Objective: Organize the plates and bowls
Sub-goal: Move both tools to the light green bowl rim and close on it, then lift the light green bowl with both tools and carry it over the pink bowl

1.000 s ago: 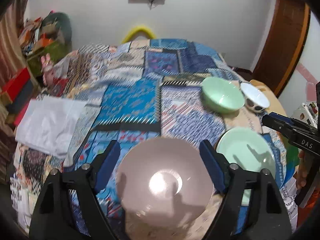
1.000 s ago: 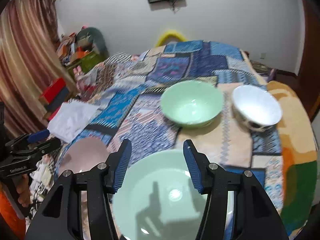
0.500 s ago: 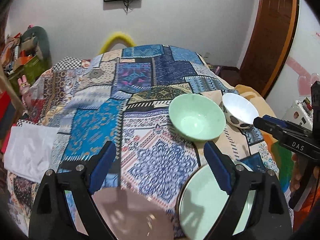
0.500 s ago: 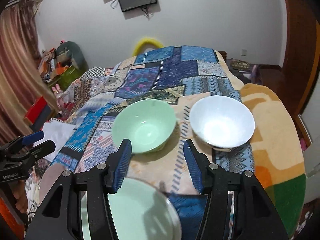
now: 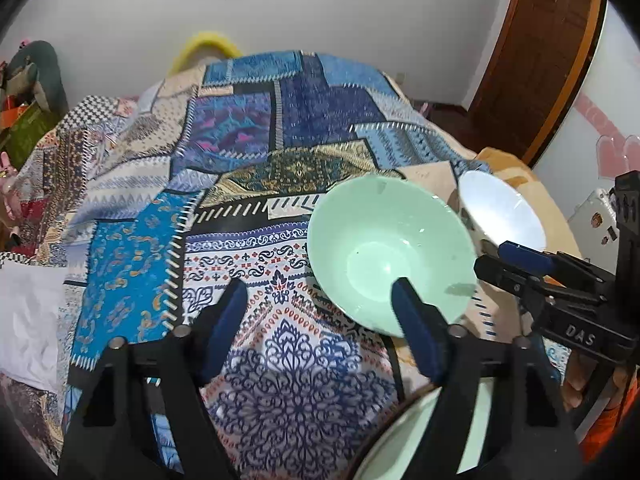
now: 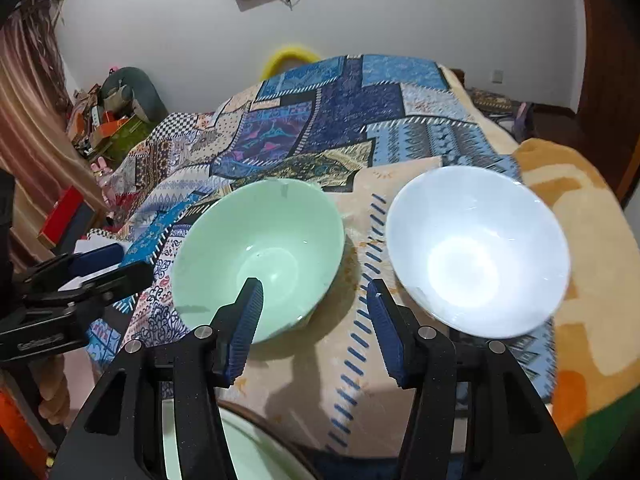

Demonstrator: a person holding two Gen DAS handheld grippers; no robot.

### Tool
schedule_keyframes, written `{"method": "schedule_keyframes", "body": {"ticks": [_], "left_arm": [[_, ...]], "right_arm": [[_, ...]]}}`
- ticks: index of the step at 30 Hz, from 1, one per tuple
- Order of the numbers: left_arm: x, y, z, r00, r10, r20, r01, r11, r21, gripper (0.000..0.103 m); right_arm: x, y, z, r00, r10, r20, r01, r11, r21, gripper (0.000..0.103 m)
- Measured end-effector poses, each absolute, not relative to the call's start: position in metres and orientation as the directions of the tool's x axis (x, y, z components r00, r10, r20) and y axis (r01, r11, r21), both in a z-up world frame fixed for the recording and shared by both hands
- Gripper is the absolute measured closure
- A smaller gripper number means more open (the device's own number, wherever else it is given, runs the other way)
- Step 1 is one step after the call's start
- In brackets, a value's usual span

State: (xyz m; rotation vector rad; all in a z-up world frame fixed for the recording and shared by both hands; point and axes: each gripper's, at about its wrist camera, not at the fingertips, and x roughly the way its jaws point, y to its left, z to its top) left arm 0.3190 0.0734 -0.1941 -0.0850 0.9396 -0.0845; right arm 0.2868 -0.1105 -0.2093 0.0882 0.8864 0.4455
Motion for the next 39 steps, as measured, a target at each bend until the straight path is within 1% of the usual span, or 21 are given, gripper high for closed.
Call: {"method": "schedule_keyframes", "body": {"ticks": [4,5,6,7,9,11,13,14,17,19,20,29,39], "left_arm": [[0.334,0.076,-0.209,0.551,-0.128,-0.825,0.033,0.991,-0.132,0.042],[0.337,0.077,-0.212,0.542,-0.134,-0.83,0.03,0.99,-0.14,0.044],[0.339,0.078,-0.214,0.533,-0.14,-0.834,0.029,0.989,-0.148,0.05],[0.342,0.077,-0.216,0.524,-0.144,-0.839,0.03,0.988,-0.15,0.053],[0.347,0.076,-0.221,0.507,-0.143,-0.85,0.03,0.988,-0.149,0.057],[0.351,0.075,-0.224,0.5,-0.145,-0.854,0.03,0.988,-0.15,0.058],[0.354,0.074,-0.226,0.496,-0.152,-0.855,0.039,0.987,-0.153,0.066],[0.355,0.072,-0.227,0.493,-0.155,-0.856,0.041,0.987,-0.155,0.068],[0.359,0.07,-0.23,0.477,-0.17,-0.863,0.047,0.985,-0.168,0.078],[0.361,0.069,-0.233,0.466,-0.169,-0.869,0.042,0.985,-0.169,0.085],[0.362,0.068,-0.235,0.462,-0.172,-0.87,0.043,0.984,-0.171,0.087],[0.357,0.061,-0.231,0.472,-0.142,-0.87,0.05,0.99,-0.135,0.088],[0.334,0.056,-0.21,0.492,-0.162,-0.856,0.061,0.987,-0.152,0.088]], "right_arm": [[0.294,-0.106,-0.216,0.529,0.415,-0.74,-0.35,0.901,0.255,0.054],[0.295,-0.105,-0.218,0.526,0.415,-0.742,-0.352,0.901,0.253,0.057],[0.297,-0.104,-0.219,0.522,0.415,-0.745,-0.354,0.9,0.253,0.058],[0.299,-0.104,-0.221,0.516,0.417,-0.749,-0.355,0.899,0.256,0.06],[0.303,-0.104,-0.224,0.501,0.423,-0.755,-0.356,0.896,0.265,0.063],[0.305,-0.102,-0.228,0.493,0.422,-0.761,-0.358,0.895,0.265,0.068],[0.307,-0.101,-0.23,0.486,0.423,-0.765,-0.357,0.895,0.268,0.072],[0.308,-0.101,-0.232,0.481,0.425,-0.767,-0.356,0.894,0.271,0.077],[0.313,-0.1,-0.236,0.468,0.428,-0.773,-0.353,0.892,0.281,0.08],[0.314,-0.102,-0.236,0.464,0.442,-0.767,-0.347,0.888,0.302,0.081],[0.315,-0.101,-0.236,0.463,0.444,-0.767,-0.347,0.887,0.304,0.081],[0.313,-0.1,-0.233,0.47,0.431,-0.77,-0.339,0.894,0.294,0.082],[0.293,-0.107,-0.21,0.497,0.43,-0.754,-0.34,0.896,0.286,0.082]]}}
